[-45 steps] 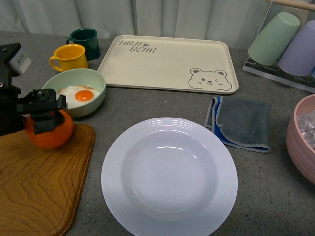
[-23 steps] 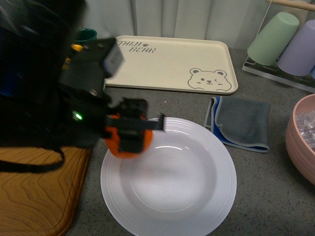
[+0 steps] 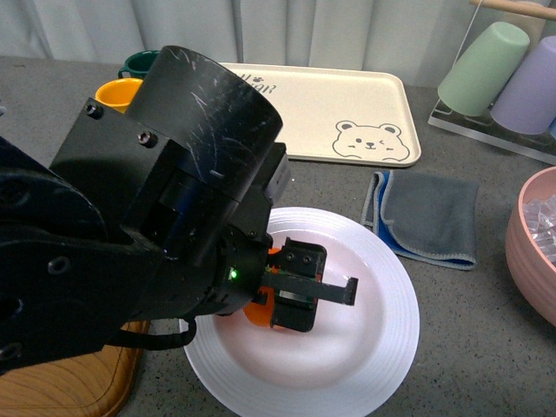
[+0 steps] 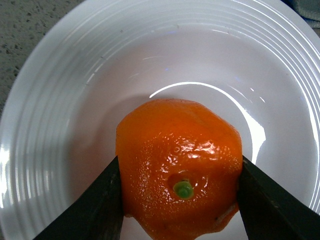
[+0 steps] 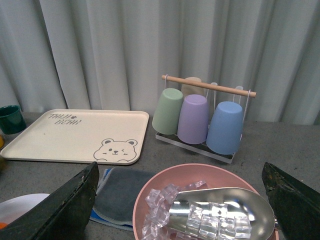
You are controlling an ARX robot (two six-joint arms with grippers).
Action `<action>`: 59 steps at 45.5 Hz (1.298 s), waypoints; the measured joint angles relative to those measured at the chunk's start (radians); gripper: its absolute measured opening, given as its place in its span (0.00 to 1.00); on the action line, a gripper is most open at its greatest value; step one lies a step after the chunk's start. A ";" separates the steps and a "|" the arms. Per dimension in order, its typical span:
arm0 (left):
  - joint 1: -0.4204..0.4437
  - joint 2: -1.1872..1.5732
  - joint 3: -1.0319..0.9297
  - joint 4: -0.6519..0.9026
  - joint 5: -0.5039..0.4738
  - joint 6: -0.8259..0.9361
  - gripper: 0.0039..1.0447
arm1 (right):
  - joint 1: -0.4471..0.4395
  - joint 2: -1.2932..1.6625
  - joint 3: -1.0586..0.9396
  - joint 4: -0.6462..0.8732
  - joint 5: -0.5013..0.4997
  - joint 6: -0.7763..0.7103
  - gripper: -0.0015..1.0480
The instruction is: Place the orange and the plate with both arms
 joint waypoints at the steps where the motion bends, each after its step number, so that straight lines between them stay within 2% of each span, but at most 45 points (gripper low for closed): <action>1: -0.003 0.003 0.000 0.000 0.000 0.000 0.53 | 0.000 0.000 0.000 0.000 0.000 0.000 0.91; 10: -0.001 -0.018 -0.005 -0.010 -0.017 0.011 0.91 | 0.000 0.000 0.000 0.000 0.000 0.000 0.91; 12: 0.005 -0.038 -0.009 -0.010 -0.019 0.011 0.96 | 0.000 0.000 0.000 0.000 0.000 0.000 0.91; 16: 0.026 -0.097 -0.029 0.006 -0.045 0.008 0.93 | 0.000 0.000 0.000 0.000 0.000 0.000 0.91; 17: 0.025 -0.098 -0.052 0.084 -0.109 0.036 0.91 | 0.000 0.000 0.000 0.000 0.000 0.000 0.91; 20: 0.059 -0.112 -0.207 0.530 -0.373 0.152 0.77 | 0.000 0.000 0.000 0.000 -0.003 0.000 0.91; 21: 0.077 -0.129 -0.258 0.632 -0.398 0.175 0.73 | 0.000 0.000 0.000 0.000 -0.004 0.000 0.91; 22: 0.114 -0.174 -0.328 0.745 -0.405 0.198 0.68 | 0.000 0.000 0.000 0.000 -0.001 0.000 0.91; 23: 0.142 -0.217 -0.366 0.795 -0.402 0.216 0.65 | 0.000 0.000 0.000 0.000 0.002 0.000 0.91; 26: 0.263 -0.441 -0.476 0.851 -0.322 0.248 0.51 | 0.000 0.000 0.000 0.000 0.003 0.000 0.91; 28: 0.336 -0.573 -0.540 0.832 -0.256 0.259 0.42 | 0.000 0.000 0.000 0.000 0.003 0.000 0.91; 32: 0.520 -0.816 -0.687 0.690 -0.050 0.274 0.23 | 0.000 0.000 0.000 0.000 -0.001 0.000 0.91; 33: 0.560 -0.884 -0.717 0.632 -0.033 0.274 0.18 | 0.000 0.000 0.000 0.000 -0.001 0.000 0.91; 36: 0.598 -1.107 -0.764 0.441 -0.022 0.276 0.04 | 0.000 0.000 0.000 0.000 -0.001 0.000 0.91; 37: 0.598 -1.173 -0.765 0.380 -0.011 0.274 0.03 | 0.000 0.000 0.000 0.000 0.000 0.000 0.91; 42: 0.600 -1.736 -0.764 -0.144 -0.002 0.284 0.03 | 0.000 0.000 0.000 0.000 0.002 0.000 0.91; 45: 0.601 -1.869 -0.764 -0.251 -0.001 0.285 0.03 | 0.000 0.000 0.000 0.000 0.003 0.000 0.91; 55: 0.601 -1.955 -0.764 -0.297 -0.003 0.285 0.04 | 0.000 0.000 0.000 0.000 0.000 0.000 0.91; 57: 0.601 -1.956 -0.764 -0.297 -0.003 0.285 0.07 | 0.029 0.028 0.023 -0.050 0.076 -0.011 0.91; 59: 0.602 -1.956 -0.764 -0.297 -0.002 0.285 0.14 | 0.088 0.106 0.066 -0.145 0.222 -0.010 0.91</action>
